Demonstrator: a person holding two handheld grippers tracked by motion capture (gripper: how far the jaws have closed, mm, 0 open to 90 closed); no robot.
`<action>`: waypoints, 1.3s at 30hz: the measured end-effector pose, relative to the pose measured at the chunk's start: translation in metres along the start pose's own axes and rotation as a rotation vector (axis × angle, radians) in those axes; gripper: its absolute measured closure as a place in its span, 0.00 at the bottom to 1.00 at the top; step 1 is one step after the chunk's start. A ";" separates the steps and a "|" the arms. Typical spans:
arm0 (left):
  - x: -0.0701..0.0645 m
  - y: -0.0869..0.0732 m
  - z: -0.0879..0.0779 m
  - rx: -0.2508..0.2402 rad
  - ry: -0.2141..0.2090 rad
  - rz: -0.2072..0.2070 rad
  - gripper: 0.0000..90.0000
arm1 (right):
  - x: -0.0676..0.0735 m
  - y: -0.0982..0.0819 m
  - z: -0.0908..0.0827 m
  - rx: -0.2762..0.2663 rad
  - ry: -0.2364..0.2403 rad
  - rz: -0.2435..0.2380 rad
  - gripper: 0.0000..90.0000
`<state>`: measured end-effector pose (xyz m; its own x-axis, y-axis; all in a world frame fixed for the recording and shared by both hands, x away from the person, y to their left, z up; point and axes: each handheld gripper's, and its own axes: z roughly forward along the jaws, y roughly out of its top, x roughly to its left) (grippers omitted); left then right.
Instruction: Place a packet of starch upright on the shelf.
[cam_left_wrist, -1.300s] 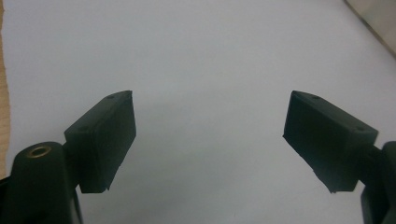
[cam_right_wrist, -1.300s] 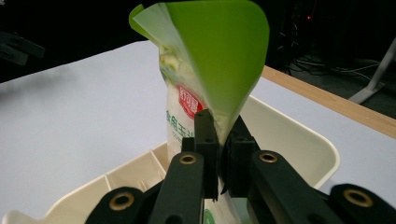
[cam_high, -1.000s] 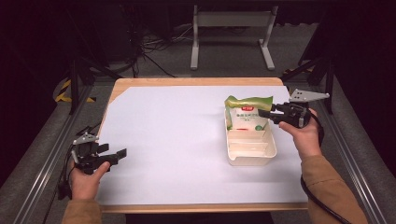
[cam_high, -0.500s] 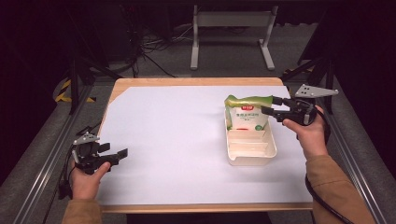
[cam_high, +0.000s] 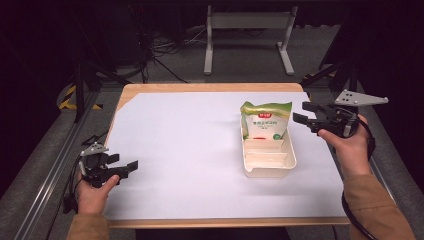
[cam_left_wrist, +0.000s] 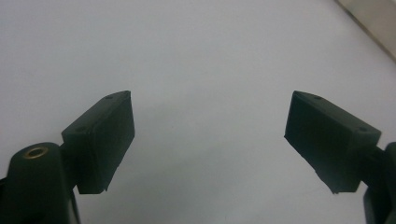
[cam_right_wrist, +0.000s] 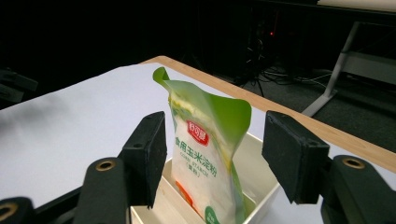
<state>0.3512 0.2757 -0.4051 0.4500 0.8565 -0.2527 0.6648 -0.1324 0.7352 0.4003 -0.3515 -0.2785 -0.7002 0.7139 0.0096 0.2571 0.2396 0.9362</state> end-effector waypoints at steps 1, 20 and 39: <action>0.000 0.000 0.000 0.002 -0.005 0.003 0.18 | 0.000 0.000 -0.003 0.003 -0.007 -0.001 0.44; 0.000 -0.001 0.004 0.026 -0.027 0.012 0.18 | -0.002 -0.020 -0.021 0.087 -0.095 0.000 0.43; 0.003 -0.004 0.007 0.043 -0.038 0.007 0.18 | 0.003 -0.048 -0.018 0.272 -0.144 0.031 0.41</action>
<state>0.3541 0.2748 -0.4131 0.4765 0.8362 -0.2716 0.6860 -0.1604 0.7097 0.3742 -0.3729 -0.3174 -0.5927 0.8048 -0.0314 0.4596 0.3699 0.8074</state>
